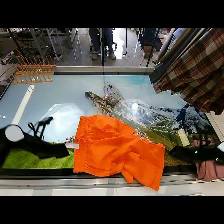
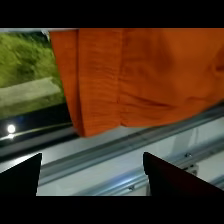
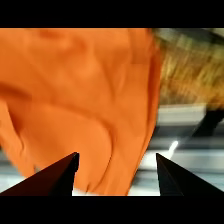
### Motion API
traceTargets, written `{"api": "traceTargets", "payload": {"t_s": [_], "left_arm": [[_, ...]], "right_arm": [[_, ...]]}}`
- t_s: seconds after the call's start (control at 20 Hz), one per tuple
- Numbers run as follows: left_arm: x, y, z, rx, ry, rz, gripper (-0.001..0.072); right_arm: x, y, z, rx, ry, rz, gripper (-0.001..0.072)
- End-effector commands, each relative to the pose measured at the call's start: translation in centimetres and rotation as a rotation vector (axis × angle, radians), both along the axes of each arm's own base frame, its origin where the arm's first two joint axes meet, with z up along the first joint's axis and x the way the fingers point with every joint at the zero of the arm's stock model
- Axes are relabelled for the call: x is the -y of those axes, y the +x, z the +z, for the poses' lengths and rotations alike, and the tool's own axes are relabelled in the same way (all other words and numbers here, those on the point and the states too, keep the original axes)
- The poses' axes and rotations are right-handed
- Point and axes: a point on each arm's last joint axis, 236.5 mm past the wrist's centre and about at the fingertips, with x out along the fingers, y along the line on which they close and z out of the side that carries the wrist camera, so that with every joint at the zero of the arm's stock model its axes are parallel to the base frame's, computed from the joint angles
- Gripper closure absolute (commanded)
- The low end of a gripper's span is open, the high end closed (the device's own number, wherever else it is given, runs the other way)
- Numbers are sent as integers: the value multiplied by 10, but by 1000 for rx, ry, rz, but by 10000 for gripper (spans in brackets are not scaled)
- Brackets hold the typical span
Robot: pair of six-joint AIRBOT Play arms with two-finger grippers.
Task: Fold the clothes and pants, and hang the long-sleeved shirts on hangers.
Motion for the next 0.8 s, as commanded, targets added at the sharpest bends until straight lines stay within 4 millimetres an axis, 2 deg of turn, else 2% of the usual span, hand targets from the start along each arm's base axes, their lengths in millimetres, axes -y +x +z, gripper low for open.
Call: {"api": "traceTargets", "payload": {"t_s": [0.0, 0.05, 0.15, 0.35, 0.5, 0.7, 0.75], "left_arm": [[29, -58, -32, -177, -100, -15, 18], [33, -65, -38, -192, -91, -27, 18], [42, -64, -48, -169, -75, -15, 17], [55, -47, -66, -138, -50, 34, 17], [54, -46, -86, -191, -24, 52, 17], [55, -20, -94, -124, -22, 136, 31], [54, -15, -94, -109, -21, 158, 88]], "right_arm": [[-53, -69, -28, -258, 237, 4, 147], [-60, -65, -22, -240, 273, 12, 147], [-64, -64, -19, -237, 297, 12, 147], [-40, -90, -37, -357, 173, 17, 146], [-37, -95, -42, -407, 176, 19, 146], [-38, -96, -49, -451, 208, 31, 146], [-37, -93, -53, -452, 214, 37, 146]]}}
